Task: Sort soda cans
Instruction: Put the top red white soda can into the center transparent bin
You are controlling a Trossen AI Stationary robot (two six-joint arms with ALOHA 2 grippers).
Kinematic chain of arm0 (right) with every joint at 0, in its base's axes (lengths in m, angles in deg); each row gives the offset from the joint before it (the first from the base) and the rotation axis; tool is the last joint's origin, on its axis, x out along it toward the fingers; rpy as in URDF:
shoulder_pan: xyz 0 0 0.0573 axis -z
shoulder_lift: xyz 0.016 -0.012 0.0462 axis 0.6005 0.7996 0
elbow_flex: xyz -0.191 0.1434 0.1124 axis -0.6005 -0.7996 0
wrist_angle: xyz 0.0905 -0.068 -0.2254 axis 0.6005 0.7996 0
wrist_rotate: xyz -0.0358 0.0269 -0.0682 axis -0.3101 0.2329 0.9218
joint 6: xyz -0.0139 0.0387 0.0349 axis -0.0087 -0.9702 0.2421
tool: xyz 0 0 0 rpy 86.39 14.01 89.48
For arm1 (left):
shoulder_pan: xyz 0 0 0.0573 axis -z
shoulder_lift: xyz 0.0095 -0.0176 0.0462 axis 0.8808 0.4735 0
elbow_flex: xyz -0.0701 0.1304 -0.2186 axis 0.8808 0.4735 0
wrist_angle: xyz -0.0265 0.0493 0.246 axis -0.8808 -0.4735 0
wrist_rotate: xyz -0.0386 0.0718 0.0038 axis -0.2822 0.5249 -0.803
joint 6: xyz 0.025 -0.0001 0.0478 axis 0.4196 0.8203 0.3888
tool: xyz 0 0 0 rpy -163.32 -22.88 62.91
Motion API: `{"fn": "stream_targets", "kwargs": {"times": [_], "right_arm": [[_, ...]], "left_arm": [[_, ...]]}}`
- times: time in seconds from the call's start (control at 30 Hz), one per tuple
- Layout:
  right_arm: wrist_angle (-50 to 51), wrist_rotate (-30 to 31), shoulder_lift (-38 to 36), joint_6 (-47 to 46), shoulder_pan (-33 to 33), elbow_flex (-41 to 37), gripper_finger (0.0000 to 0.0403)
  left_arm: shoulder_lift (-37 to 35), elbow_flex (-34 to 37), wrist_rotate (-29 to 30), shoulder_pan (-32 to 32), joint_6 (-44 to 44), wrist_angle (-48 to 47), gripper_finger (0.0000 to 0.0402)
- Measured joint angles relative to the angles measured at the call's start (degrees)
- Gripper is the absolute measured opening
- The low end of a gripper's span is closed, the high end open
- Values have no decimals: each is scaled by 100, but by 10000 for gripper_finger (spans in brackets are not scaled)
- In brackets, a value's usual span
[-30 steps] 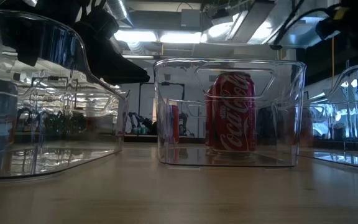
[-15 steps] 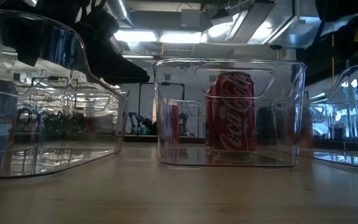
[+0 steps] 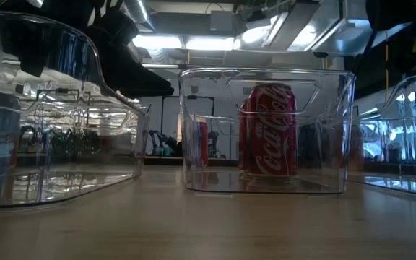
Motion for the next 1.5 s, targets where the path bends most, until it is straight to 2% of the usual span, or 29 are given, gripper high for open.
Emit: {"fn": "stream_targets", "kwargs": {"times": [0.33, 0.83, 0.97, 1.2, 1.5], "right_arm": [[-72, -179, 133, 24, -4, -28, 386], [4, -600, 1309, 619, -4, -28, 385], [102, -621, 1484, 720, -4, -28, 365], [260, -658, 1574, 748, -2, -24, 290], [182, -753, 1576, 350, 0, 140, 286]], "left_arm": [[0, 0, 0, 0, 0, 4, 164], [-2, 0, -2, 0, 0, 8, 164], [-1, -1, -1, -1, 0, 9, 164], [0, -2, 0, 0, 0, 9, 164], [-2, -2, 0, 0, 0, 9, 164]]}}
